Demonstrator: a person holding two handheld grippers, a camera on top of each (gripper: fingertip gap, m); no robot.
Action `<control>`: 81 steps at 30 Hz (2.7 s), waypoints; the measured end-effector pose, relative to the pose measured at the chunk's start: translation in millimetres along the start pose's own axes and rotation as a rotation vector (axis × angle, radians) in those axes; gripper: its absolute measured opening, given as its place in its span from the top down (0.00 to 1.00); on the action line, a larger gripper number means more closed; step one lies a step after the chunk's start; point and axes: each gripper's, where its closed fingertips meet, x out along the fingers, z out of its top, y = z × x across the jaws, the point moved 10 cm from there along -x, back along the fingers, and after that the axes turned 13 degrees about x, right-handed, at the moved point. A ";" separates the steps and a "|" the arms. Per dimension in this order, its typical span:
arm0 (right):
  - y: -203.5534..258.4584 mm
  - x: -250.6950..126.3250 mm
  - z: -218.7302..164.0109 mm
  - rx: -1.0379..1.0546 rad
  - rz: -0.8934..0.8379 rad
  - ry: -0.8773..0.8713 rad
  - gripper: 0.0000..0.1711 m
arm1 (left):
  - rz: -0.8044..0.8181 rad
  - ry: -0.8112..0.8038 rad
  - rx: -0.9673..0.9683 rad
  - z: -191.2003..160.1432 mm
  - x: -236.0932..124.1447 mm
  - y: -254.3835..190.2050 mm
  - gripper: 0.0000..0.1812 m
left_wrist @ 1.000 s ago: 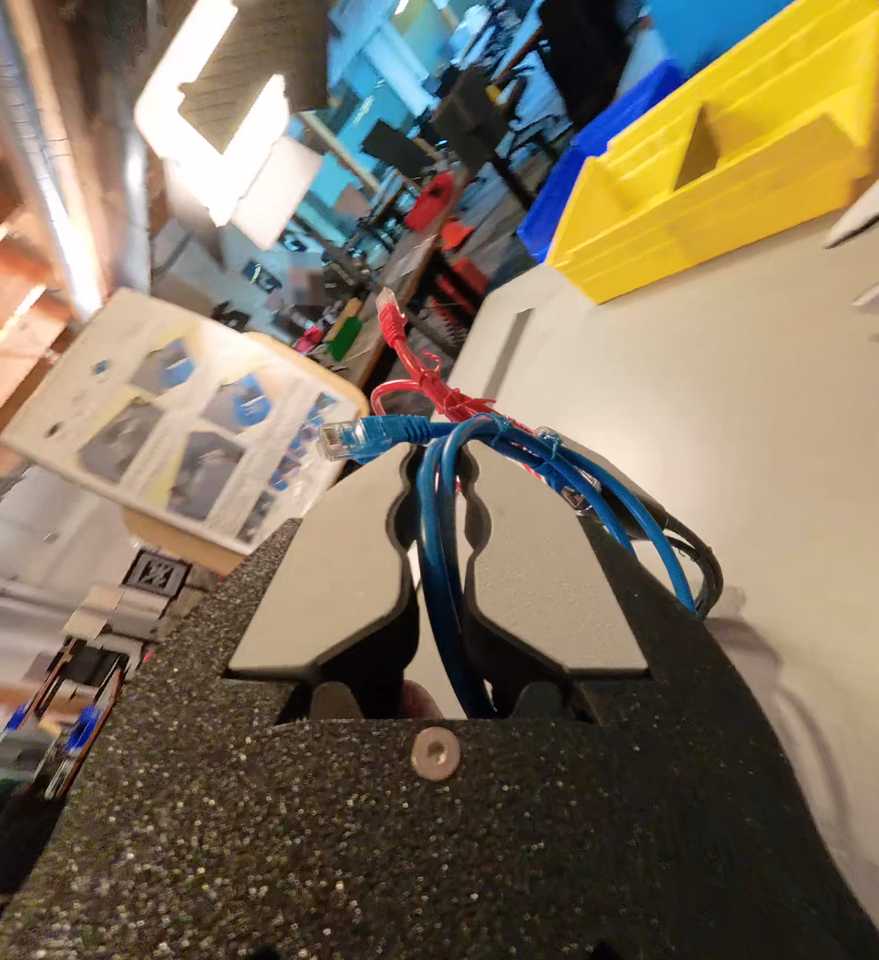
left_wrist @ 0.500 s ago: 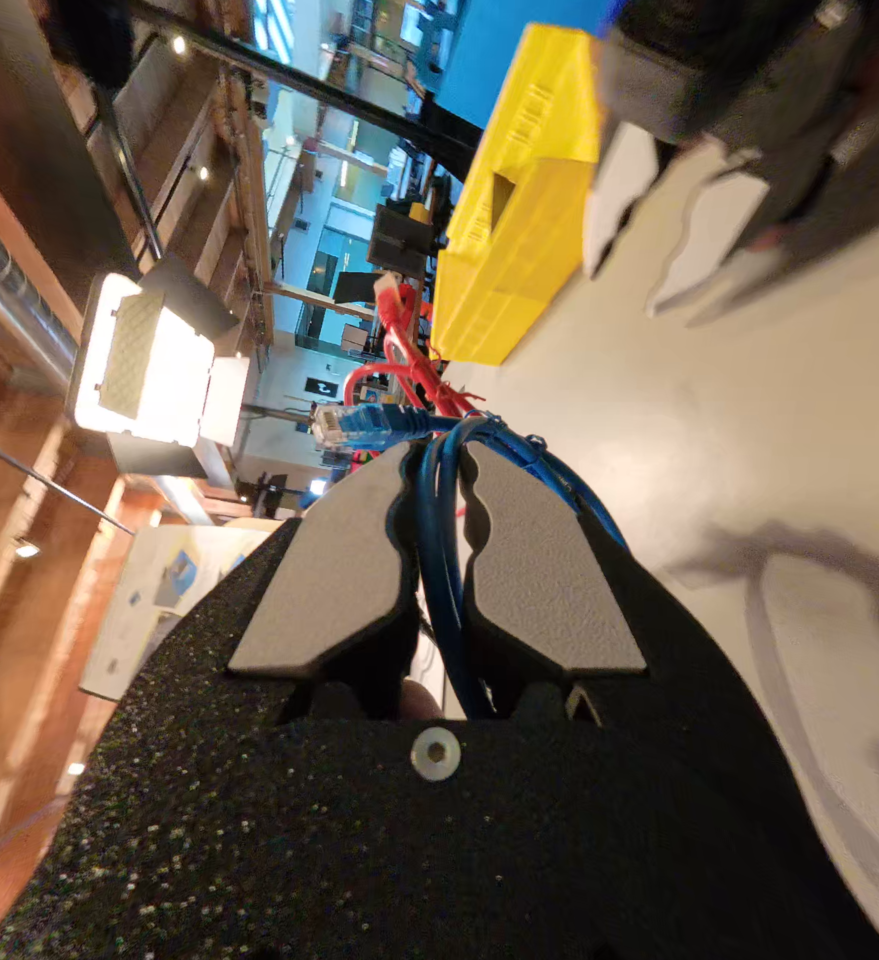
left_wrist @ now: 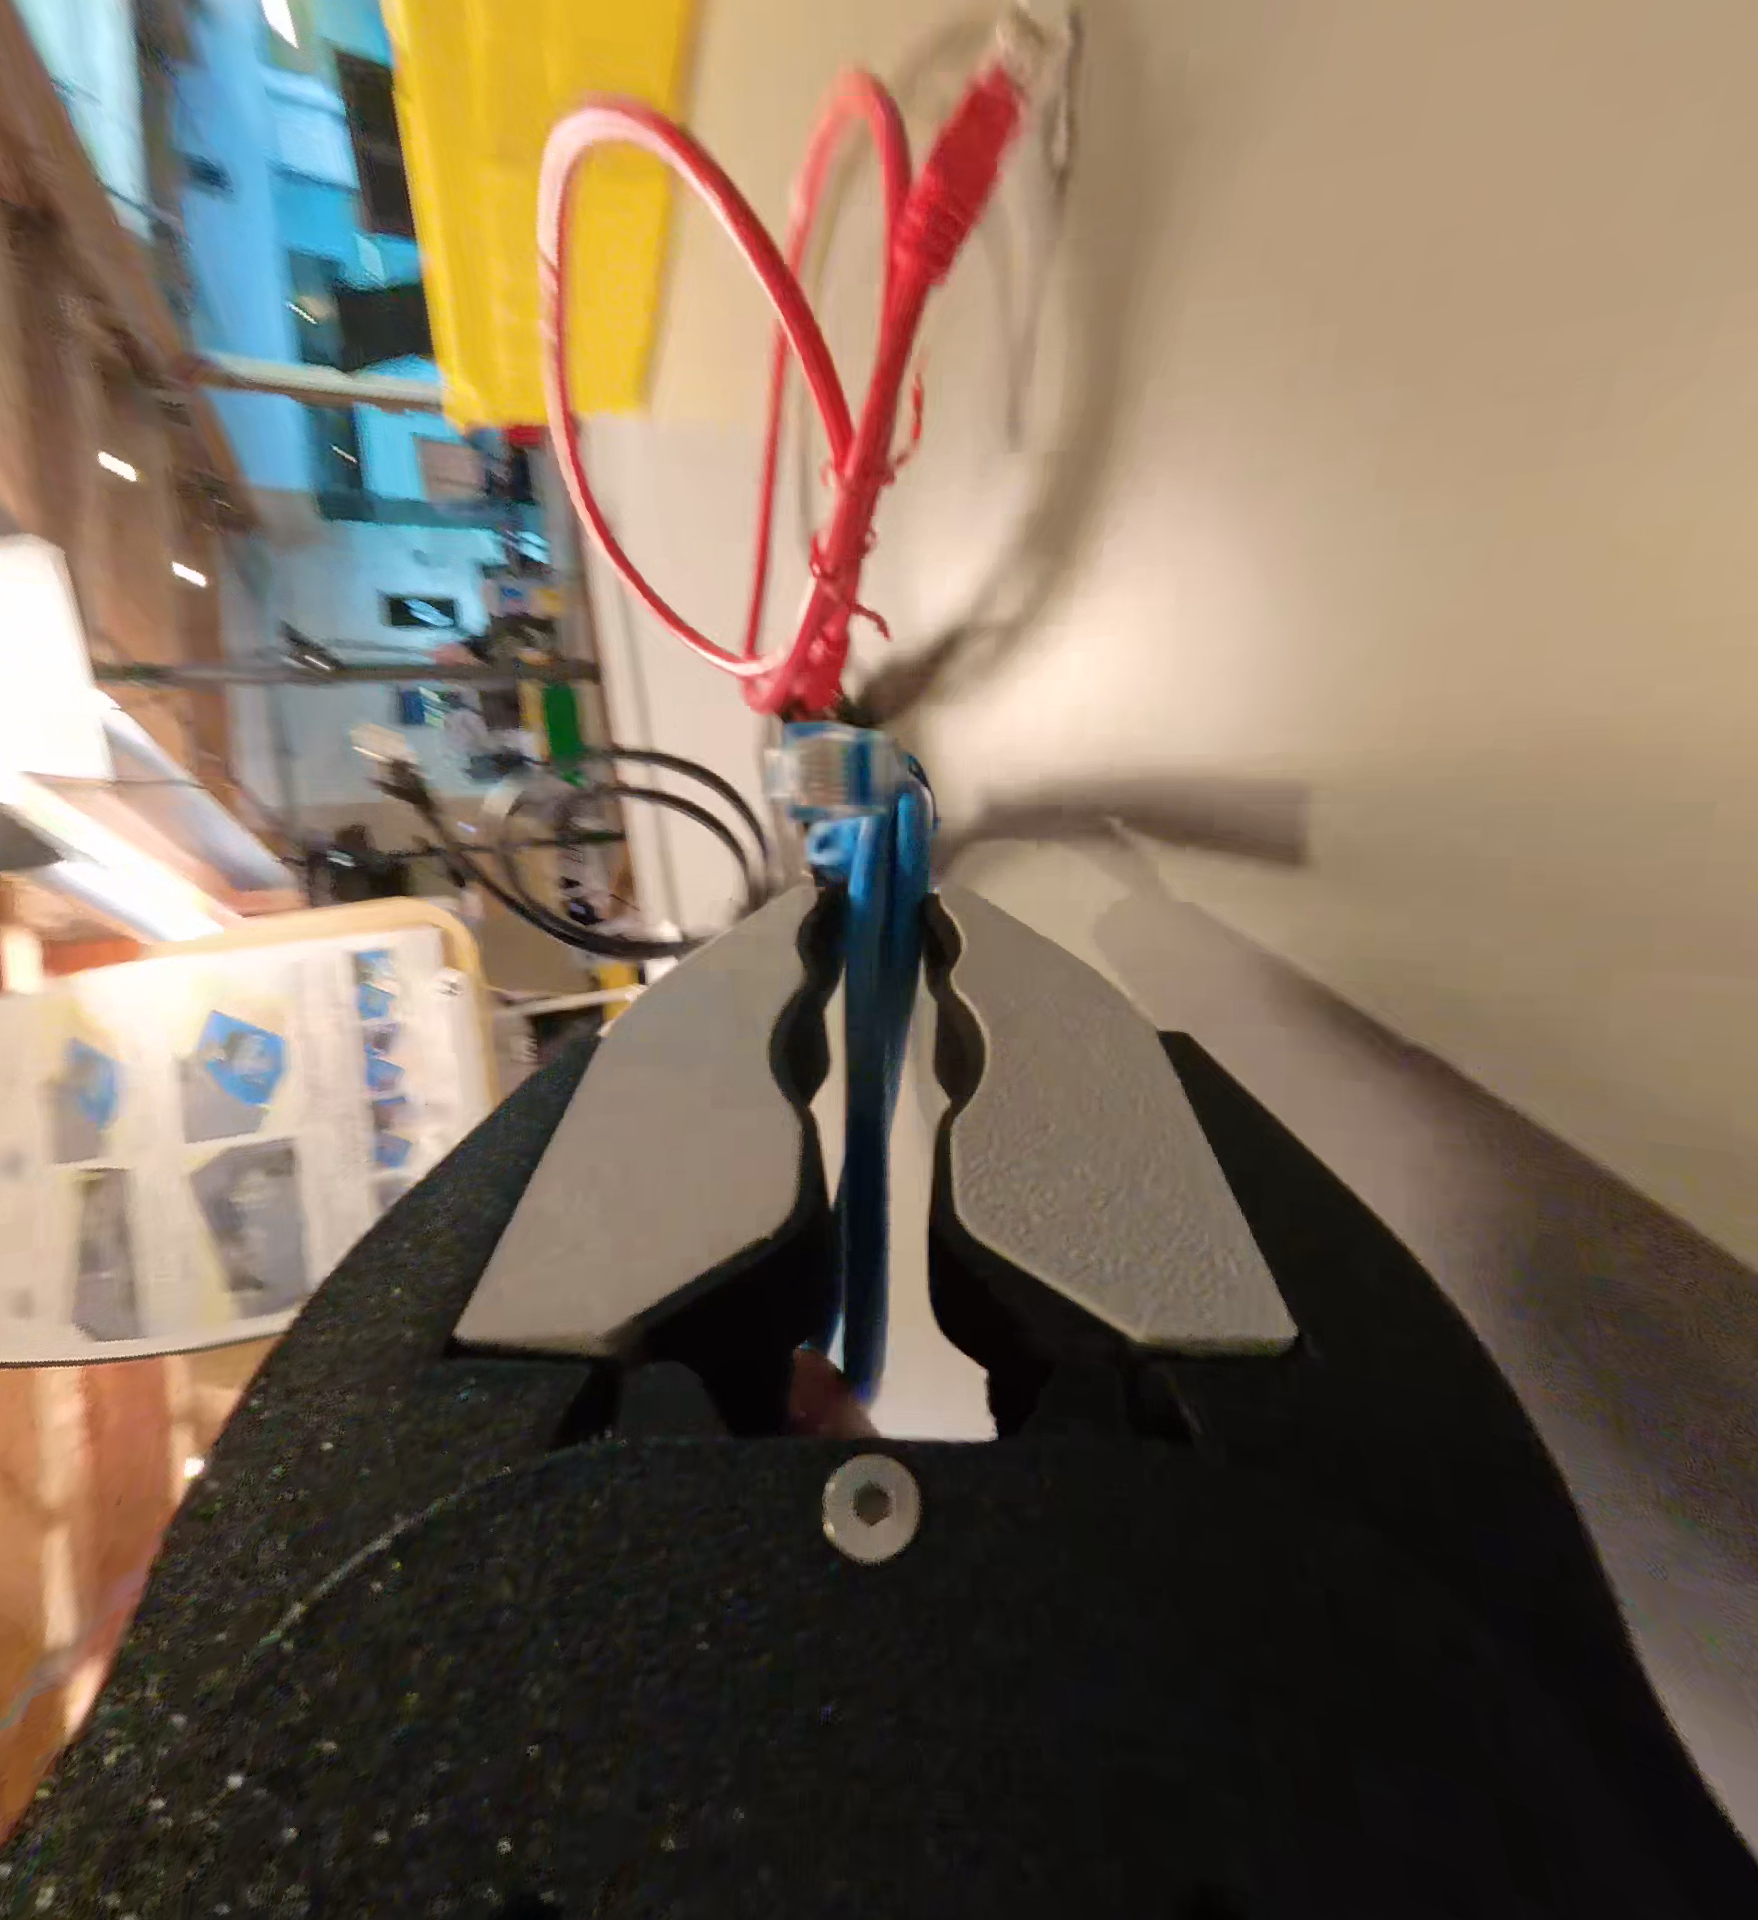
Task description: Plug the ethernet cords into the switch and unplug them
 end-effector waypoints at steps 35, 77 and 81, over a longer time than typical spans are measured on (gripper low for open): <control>7.0 89.5 90.8 -0.385 0.307 -0.023 0.74 | -0.208 -0.076 -1.146 -155.9 101.9 72.5 0.65; 85.1 240.2 114.9 -0.574 0.931 -0.092 0.91 | 0.118 -0.556 -1.652 -220.9 72.6 71.3 0.77; 80.9 250.0 115.2 -0.607 0.690 -0.183 0.91 | 0.165 -0.625 -1.642 -220.2 54.8 82.5 0.77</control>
